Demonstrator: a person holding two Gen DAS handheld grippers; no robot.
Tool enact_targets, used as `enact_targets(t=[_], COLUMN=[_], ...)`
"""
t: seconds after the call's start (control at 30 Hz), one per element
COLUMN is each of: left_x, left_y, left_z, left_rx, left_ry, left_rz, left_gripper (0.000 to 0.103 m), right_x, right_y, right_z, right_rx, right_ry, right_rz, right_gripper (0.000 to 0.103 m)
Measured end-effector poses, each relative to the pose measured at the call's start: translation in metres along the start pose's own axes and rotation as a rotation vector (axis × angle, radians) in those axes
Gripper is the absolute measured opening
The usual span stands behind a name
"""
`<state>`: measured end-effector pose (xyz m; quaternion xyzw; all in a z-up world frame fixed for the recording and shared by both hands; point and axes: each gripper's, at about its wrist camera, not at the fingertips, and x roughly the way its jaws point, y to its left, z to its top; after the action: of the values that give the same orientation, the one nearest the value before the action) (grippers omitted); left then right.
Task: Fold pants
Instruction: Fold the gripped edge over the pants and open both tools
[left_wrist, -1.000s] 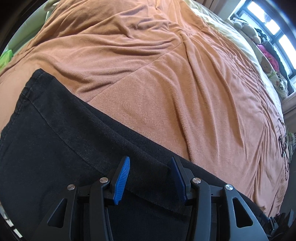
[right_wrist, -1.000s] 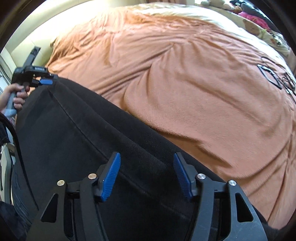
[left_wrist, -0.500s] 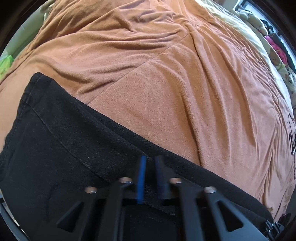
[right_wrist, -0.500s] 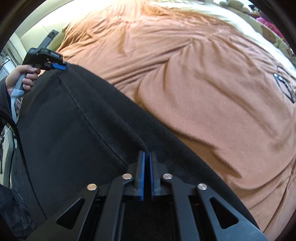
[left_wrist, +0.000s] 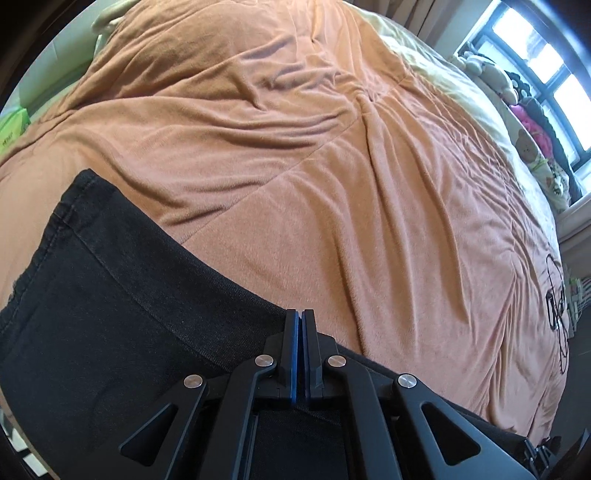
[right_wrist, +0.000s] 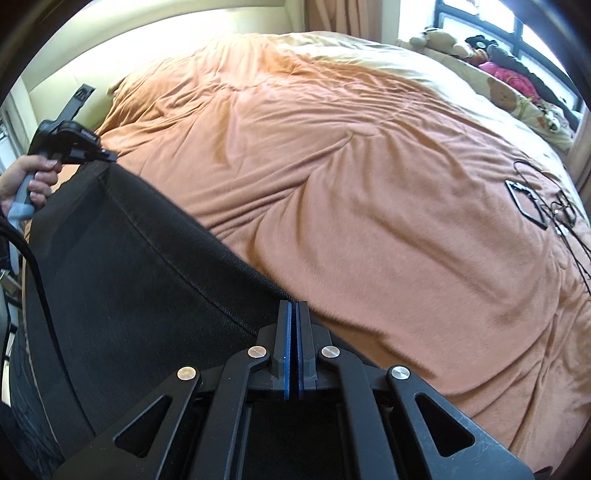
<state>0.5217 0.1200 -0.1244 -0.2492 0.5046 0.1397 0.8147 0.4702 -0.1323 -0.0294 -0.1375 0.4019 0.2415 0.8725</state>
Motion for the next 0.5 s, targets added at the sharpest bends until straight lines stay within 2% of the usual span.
enact_targets(t=[0.23,0.37,0.43,0.47,0.5], left_x=[0.026,0.041,0.037,0.033,0.03], left_y=[-0.003,-0.001,-0.001,0.0,0.0], left_z=[0.004,0.001,0.001,0.001,0.0], left_rx=[0.003,0.016,0.028,0.035,0.038], left_ry=[0.028,0.075,0.067,0.066,0.066], left_rz=[0.011,0.02,0.01,-0.002,-0.019], left_gripper=[0.001,0.003,0.008,0.014,0.027], right_x=[0.029,0.054,0.056,0.052,0.049], right_y=[-0.001,-0.006,-0.007,-0.004,-0.003], right_z=[-0.005,-0.002,0.0,0.002,0.003], right_rx=[0.039,0.099,0.119,0.124,0.129], right_ry=[0.054,0.117,0.111,0.094,0.087], right_rz=[-0.034,-0.038,-0.048,-0.062,-0.073], right_gripper=[0.0,0.0,0.006,0.007,0.01])
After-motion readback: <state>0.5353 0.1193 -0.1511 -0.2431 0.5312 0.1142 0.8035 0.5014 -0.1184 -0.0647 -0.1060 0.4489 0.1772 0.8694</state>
